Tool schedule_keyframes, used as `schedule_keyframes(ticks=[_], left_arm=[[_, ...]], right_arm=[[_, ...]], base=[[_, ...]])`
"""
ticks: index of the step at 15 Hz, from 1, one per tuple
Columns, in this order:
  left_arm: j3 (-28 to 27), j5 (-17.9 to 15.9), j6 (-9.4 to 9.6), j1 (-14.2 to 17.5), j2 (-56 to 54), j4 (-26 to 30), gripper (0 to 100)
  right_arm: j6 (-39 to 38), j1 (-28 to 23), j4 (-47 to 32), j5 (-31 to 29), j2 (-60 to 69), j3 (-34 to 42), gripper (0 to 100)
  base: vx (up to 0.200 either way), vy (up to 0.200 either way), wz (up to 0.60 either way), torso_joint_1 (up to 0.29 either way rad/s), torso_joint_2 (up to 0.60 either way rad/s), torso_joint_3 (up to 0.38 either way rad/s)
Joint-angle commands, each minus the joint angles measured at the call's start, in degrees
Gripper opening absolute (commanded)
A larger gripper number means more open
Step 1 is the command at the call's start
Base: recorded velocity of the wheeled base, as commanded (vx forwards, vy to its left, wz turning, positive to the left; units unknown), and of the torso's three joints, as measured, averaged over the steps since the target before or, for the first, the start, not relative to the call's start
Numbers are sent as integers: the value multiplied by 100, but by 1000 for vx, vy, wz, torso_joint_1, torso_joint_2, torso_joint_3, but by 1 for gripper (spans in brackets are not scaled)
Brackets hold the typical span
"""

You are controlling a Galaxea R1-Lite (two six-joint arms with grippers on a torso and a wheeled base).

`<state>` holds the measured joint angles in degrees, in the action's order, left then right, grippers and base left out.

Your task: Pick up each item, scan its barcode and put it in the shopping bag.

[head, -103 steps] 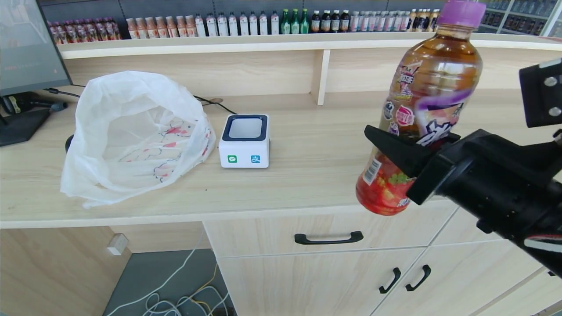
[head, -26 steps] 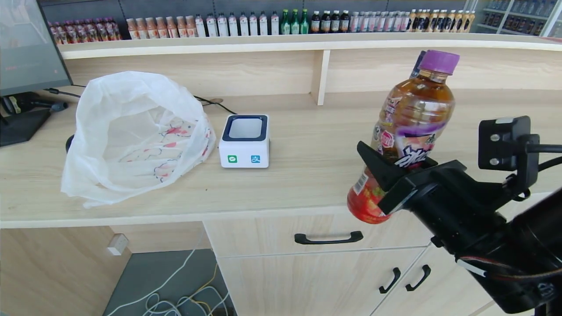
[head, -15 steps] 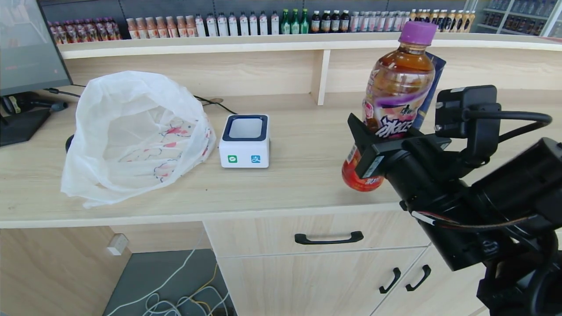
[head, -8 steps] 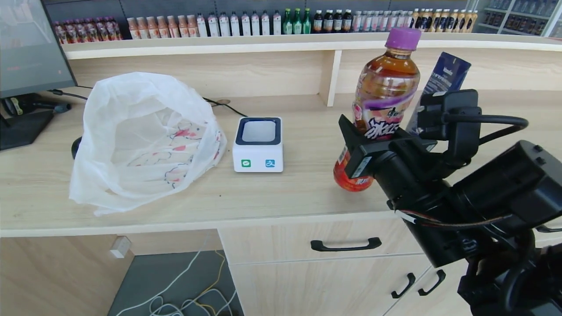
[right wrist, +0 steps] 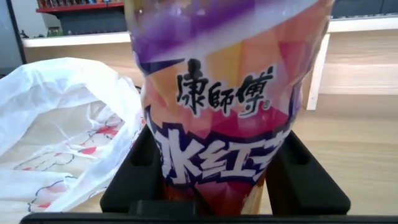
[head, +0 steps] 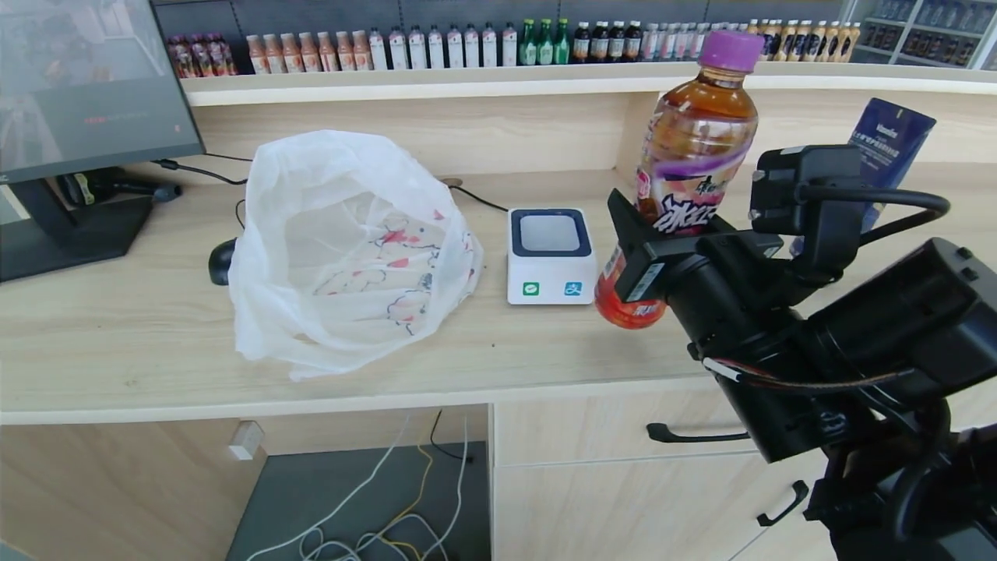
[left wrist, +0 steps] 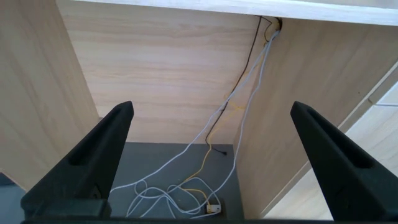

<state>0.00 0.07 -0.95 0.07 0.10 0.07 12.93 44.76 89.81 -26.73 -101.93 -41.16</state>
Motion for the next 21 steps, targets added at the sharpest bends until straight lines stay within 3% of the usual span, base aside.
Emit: schedule_keyframes(ticks=[1, 8, 15, 21], left_arm=[[0, 1, 25, 1, -1, -7, 100], [0, 1, 16, 1, -1, -7, 100], [0, 1, 16, 1, -1, -7, 100], [0, 1, 16, 1, -1, -7, 100]], right_arm=[[16, 6, 19, -86, 32, -59, 0], [1141, -99, 10, -262, 155, -305, 0], [1625, -135, -60, -209, 68, -534, 0], [1704, -214, -1053, 379, 68, -1158, 0]], base=[[0, 0, 0, 0, 0, 0], [0, 0, 0, 0, 0, 0], [0, 0, 0, 0, 0, 0], [0, 0, 0, 0, 0, 0]])
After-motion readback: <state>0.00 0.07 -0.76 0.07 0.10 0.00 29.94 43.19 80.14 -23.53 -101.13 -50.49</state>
